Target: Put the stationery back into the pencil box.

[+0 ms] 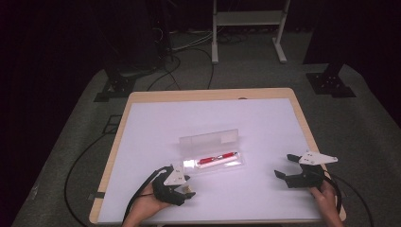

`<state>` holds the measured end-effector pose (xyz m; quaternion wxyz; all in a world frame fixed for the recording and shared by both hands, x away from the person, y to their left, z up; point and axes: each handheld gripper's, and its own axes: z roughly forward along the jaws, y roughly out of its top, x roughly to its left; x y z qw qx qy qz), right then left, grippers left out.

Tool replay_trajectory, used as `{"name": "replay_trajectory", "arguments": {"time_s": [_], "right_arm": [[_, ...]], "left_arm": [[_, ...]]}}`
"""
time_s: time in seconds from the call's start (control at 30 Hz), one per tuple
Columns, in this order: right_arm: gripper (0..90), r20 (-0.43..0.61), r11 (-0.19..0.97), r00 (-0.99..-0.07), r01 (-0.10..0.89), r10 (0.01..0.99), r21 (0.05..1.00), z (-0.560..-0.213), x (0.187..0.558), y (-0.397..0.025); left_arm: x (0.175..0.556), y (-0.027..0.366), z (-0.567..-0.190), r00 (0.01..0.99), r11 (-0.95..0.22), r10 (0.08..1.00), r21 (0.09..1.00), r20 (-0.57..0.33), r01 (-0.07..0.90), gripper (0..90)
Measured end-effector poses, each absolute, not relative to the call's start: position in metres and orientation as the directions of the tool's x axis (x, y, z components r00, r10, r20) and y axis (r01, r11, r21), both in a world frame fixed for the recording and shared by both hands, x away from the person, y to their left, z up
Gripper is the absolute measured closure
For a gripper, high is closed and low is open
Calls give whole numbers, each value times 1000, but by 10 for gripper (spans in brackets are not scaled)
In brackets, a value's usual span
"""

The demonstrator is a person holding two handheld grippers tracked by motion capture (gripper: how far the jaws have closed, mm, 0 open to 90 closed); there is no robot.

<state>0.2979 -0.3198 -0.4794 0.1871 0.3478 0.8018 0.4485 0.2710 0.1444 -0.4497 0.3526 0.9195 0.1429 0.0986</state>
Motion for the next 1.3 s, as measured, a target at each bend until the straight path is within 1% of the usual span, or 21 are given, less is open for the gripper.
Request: {"name": "replay_trajectory", "arguments": {"time_s": [0.07,0.23,0.53,0.6,0.8,1.3], "right_arm": [[138,12,356,-689,390,725,849,-479,298,-320],[138,10,357,-689,388,724,850,-479,298,-320],[138,11,355,-690,387,724,851,-479,298,-320],[138,11,356,-690,387,723,850,-479,298,-320],[138,13,354,-690,387,724,851,-479,297,-320],[138,13,355,-691,388,723,851,-479,298,-320]], "left_arm": [[271,145,-451,939,-717,331,671,91,188,413],[272,147,-456,939,-713,335,672,75,201,424],[273,149,-461,946,-718,320,666,58,202,503],[273,149,-461,946,-721,319,664,63,199,509],[272,149,-462,948,-720,311,666,61,193,574],[269,146,-457,949,-723,306,668,82,176,588]]}}
